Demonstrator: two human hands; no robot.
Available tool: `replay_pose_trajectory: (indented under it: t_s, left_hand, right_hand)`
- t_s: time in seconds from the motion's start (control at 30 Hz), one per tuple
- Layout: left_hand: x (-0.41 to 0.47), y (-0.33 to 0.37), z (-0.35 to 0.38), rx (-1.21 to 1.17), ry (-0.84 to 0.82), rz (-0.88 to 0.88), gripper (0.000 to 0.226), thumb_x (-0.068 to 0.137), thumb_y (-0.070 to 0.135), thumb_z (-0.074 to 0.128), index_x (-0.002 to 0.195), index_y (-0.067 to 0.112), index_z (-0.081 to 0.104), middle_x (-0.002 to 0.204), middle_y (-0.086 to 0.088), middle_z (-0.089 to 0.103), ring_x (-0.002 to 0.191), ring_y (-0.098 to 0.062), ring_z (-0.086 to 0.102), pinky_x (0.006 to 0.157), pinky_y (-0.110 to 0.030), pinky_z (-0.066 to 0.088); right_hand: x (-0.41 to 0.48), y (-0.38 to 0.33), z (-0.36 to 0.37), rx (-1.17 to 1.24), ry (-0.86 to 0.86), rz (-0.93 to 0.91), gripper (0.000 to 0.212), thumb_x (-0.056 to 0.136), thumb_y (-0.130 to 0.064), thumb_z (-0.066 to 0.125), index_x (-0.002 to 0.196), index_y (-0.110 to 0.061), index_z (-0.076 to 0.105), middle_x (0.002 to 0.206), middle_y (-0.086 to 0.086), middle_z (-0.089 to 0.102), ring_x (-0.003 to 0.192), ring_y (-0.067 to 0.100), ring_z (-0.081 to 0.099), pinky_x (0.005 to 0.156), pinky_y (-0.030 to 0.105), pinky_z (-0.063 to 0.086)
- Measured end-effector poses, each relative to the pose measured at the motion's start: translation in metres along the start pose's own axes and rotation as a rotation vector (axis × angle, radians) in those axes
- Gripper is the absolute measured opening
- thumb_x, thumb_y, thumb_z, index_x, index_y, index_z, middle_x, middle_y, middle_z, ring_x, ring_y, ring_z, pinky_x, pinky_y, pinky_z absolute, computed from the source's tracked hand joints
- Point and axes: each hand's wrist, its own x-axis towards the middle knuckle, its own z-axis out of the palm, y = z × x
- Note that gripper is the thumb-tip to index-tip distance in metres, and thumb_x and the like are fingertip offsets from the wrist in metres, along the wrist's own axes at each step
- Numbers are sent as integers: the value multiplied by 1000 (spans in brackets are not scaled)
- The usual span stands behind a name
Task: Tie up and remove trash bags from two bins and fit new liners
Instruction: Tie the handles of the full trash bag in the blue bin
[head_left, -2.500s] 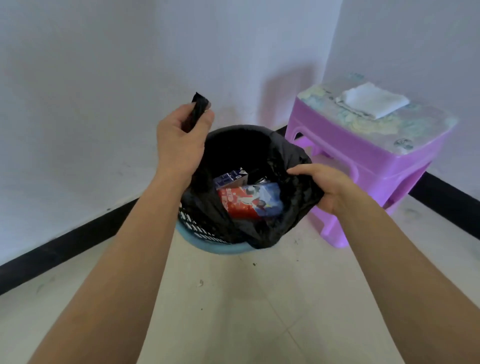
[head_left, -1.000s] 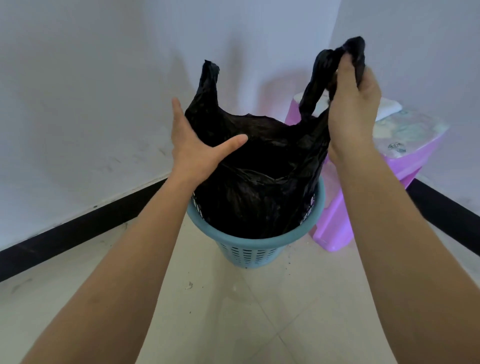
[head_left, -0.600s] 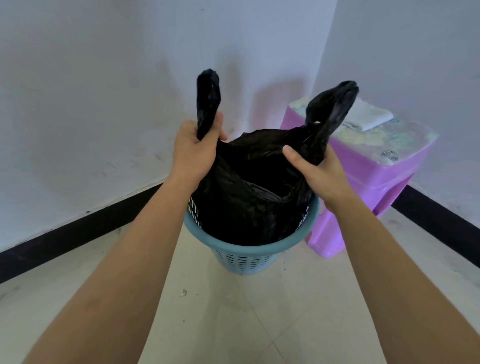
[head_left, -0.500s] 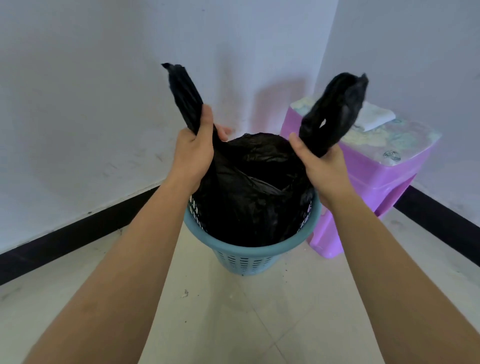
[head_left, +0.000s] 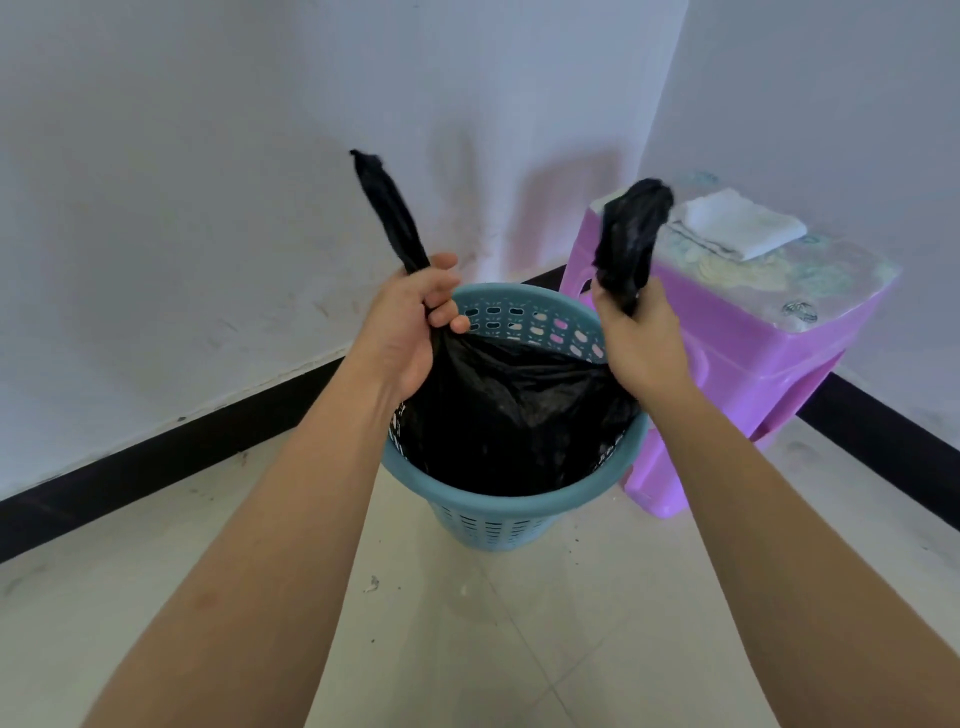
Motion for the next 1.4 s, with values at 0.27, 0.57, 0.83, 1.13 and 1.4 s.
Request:
replay_pose_trajectory:
  t_s: [0.27, 0.57, 0.83, 1.13, 1.4]
  left_hand:
    - [-9, -8, -2, 367, -332, 122, 32, 76, 8, 81, 101, 19, 64, 58, -2, 22, 52, -11, 33, 55, -25, 37]
    - [-3, -9, 1, 8, 0, 51, 42, 96, 29, 63, 54, 21, 61, 45, 10, 41, 37, -6, 31, 41, -20, 33]
    - [4, -3, -16, -182, 16, -36, 23, 91, 13, 67, 79, 18, 47, 58, 5, 20, 48, -8, 21, 48, -21, 33]
    - [-1, -9, -18, -203, -105, -6, 38, 106, 43, 32, 87, 16, 51, 76, -10, 71, 90, -29, 72, 81, -38, 58]
    - [-7, -12, -16, -313, -197, -201, 24, 97, 25, 32, 86, 11, 48, 58, 6, 20, 43, -7, 16, 41, -20, 23]
  right_hand:
    - [-15, -14, 15, -488, -432, -180, 27, 93, -30, 51, 67, -22, 51, 68, -4, 61, 72, 25, 57, 64, 33, 43]
    - [-23, -10, 20, -287, -560, -347, 40, 93, -58, 50, 73, -26, 62, 55, -15, 56, 52, 2, 51, 56, 22, 42]
    - [-18, 17, 10, 154, -408, -140, 40, 100, -48, 49, 74, -29, 72, 86, -8, 75, 89, 10, 69, 95, 34, 50]
    - [-12, 17, 4, 334, -133, 102, 39, 96, -59, 47, 71, -39, 69, 71, -18, 64, 72, 6, 61, 77, 34, 51]
    - [-16, 10, 15, 199, -132, 95, 38, 102, -47, 46, 81, -30, 72, 101, -3, 73, 100, 16, 67, 91, 34, 50]
